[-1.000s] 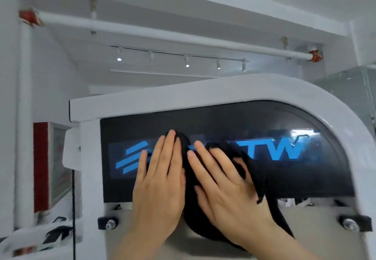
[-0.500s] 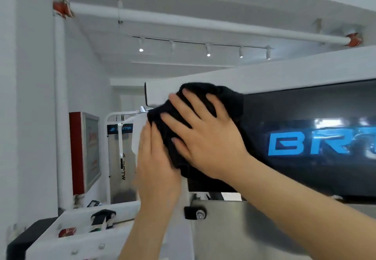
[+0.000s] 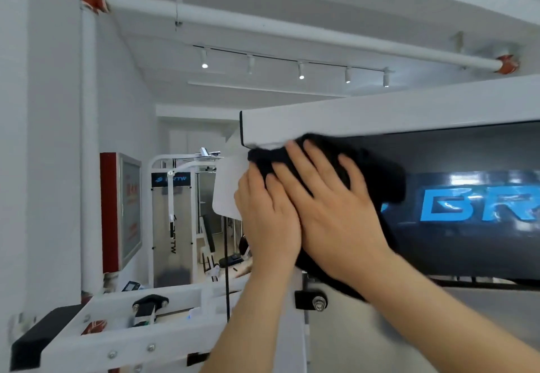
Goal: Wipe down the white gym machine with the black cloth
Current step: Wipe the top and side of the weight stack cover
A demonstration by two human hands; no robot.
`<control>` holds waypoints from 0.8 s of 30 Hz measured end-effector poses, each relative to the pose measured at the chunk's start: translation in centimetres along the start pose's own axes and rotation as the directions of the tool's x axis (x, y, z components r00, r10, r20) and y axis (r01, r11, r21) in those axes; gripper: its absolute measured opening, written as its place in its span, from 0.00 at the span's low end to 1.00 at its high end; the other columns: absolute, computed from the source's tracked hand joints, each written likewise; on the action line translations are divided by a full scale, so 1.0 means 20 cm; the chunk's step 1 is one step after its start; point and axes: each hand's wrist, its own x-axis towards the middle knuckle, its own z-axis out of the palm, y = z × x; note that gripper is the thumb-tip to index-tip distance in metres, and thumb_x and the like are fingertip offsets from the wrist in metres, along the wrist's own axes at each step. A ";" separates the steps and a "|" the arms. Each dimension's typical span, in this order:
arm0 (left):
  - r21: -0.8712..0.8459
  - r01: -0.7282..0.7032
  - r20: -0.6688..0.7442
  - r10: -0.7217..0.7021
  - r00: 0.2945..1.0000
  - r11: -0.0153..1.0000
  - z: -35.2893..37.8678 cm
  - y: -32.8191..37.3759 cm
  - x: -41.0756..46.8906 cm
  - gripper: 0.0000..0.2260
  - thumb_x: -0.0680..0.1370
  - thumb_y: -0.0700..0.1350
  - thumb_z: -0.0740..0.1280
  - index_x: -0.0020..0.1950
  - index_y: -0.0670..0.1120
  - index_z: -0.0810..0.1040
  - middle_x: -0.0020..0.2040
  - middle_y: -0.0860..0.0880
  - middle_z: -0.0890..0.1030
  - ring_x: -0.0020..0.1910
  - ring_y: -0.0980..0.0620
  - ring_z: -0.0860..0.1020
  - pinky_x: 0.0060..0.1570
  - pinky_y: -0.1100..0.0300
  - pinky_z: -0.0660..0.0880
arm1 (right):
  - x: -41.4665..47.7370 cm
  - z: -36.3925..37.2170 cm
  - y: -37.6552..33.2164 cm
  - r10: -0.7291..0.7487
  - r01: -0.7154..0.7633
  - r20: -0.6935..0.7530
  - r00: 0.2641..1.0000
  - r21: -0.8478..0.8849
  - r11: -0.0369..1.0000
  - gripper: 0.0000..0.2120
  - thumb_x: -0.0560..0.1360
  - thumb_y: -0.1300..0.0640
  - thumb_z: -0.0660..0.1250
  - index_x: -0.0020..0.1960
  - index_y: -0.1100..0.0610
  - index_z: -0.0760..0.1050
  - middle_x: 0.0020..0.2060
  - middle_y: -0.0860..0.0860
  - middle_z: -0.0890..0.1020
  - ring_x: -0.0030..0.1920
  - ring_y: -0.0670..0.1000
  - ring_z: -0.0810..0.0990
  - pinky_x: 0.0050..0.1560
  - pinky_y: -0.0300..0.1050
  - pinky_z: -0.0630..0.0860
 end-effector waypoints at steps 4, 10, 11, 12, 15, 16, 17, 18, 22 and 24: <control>0.123 0.025 0.003 -0.026 1.000 0.992 -0.09 -0.27 -0.43 0.25 0.82 0.59 0.46 0.67 0.47 0.73 0.55 0.52 0.75 0.55 0.52 0.73 0.58 0.52 0.72 | -0.33 0.03 -0.12 -0.065 0.054 0.139 0.988 0.084 0.995 0.23 0.79 0.50 0.55 0.73 0.46 0.67 0.78 0.51 0.61 0.78 0.52 0.57 0.74 0.54 0.52; 0.250 -0.011 0.073 -0.007 0.997 0.968 -0.17 -0.29 -0.49 0.25 0.81 0.60 0.46 0.66 0.49 0.72 0.58 0.53 0.73 0.57 0.53 0.70 0.59 0.49 0.71 | -0.40 0.03 -0.12 -0.120 0.097 0.157 0.980 0.142 0.985 0.22 0.78 0.51 0.56 0.71 0.46 0.72 0.75 0.48 0.67 0.77 0.49 0.62 0.74 0.51 0.53; 0.291 -0.093 0.071 0.075 0.995 0.952 -0.16 -0.24 -0.41 0.23 0.81 0.56 0.47 0.67 0.47 0.71 0.61 0.51 0.73 0.58 0.52 0.69 0.60 0.51 0.69 | -0.34 0.03 -0.10 -0.098 0.081 0.119 0.988 0.135 0.988 0.22 0.78 0.52 0.55 0.71 0.49 0.72 0.75 0.49 0.68 0.77 0.50 0.62 0.74 0.52 0.53; 0.326 -0.145 0.060 0.132 0.989 0.934 -0.13 -0.19 -0.31 0.23 0.81 0.54 0.48 0.69 0.46 0.71 0.63 0.50 0.72 0.58 0.51 0.69 0.59 0.53 0.68 | -0.28 0.02 -0.07 -0.061 0.051 0.076 0.995 0.128 0.990 0.23 0.78 0.53 0.55 0.72 0.50 0.71 0.75 0.50 0.68 0.77 0.51 0.62 0.73 0.52 0.54; 0.397 -0.160 0.004 0.173 0.985 0.904 -0.05 -0.08 -0.04 0.24 0.80 0.56 0.46 0.69 0.48 0.70 0.63 0.51 0.71 0.57 0.50 0.68 0.54 0.53 0.64 | -0.08 0.00 -0.06 0.067 -0.064 -0.016 0.998 0.153 0.986 0.23 0.78 0.55 0.54 0.72 0.52 0.71 0.75 0.52 0.68 0.77 0.52 0.62 0.73 0.54 0.55; 0.412 -0.161 -0.014 0.183 0.983 0.897 -0.04 -0.07 0.03 0.24 0.80 0.56 0.46 0.67 0.49 0.72 0.62 0.51 0.71 0.57 0.50 0.68 0.53 0.53 0.63 | -0.03 0.00 -0.07 0.098 -0.091 -0.031 0.995 0.185 0.979 0.23 0.78 0.55 0.54 0.72 0.52 0.71 0.74 0.51 0.68 0.77 0.52 0.62 0.73 0.55 0.55; 0.420 -0.160 -0.028 0.189 0.982 0.893 -0.03 -0.08 0.08 0.23 0.80 0.56 0.46 0.64 0.49 0.74 0.60 0.51 0.71 0.56 0.50 0.68 0.53 0.52 0.63 | 0.00 0.00 -0.09 0.118 -0.106 -0.043 0.992 0.219 0.970 0.24 0.77 0.55 0.53 0.71 0.51 0.71 0.74 0.51 0.69 0.77 0.52 0.62 0.73 0.56 0.55; 0.425 -0.164 -0.033 0.196 0.980 0.890 -0.03 -0.09 0.11 0.22 0.80 0.57 0.46 0.60 0.49 0.76 0.57 0.51 0.72 0.55 0.50 0.68 0.52 0.52 0.63 | 0.02 0.00 -0.11 0.128 -0.112 -0.050 0.991 0.247 0.963 0.24 0.77 0.55 0.54 0.71 0.51 0.72 0.73 0.51 0.70 0.76 0.52 0.62 0.73 0.55 0.55; 0.365 -0.188 0.024 0.193 0.981 0.912 -0.09 -0.18 0.05 0.17 0.80 0.55 0.50 0.41 0.48 0.72 0.41 0.54 0.70 0.42 0.49 0.71 0.43 0.49 0.70 | -0.04 0.00 -0.19 0.123 -0.113 -0.013 0.992 0.299 0.947 0.24 0.75 0.57 0.54 0.70 0.53 0.73 0.72 0.51 0.71 0.75 0.52 0.64 0.72 0.52 0.55; 0.249 -0.120 0.066 0.107 0.992 0.961 -0.15 -0.21 -0.04 0.18 0.80 0.55 0.53 0.38 0.45 0.70 0.35 0.53 0.72 0.35 0.49 0.72 0.37 0.47 0.72 | -0.10 -0.01 -0.22 0.091 -0.093 0.021 0.996 0.320 0.943 0.24 0.74 0.56 0.54 0.69 0.52 0.74 0.72 0.50 0.72 0.75 0.51 0.65 0.72 0.51 0.55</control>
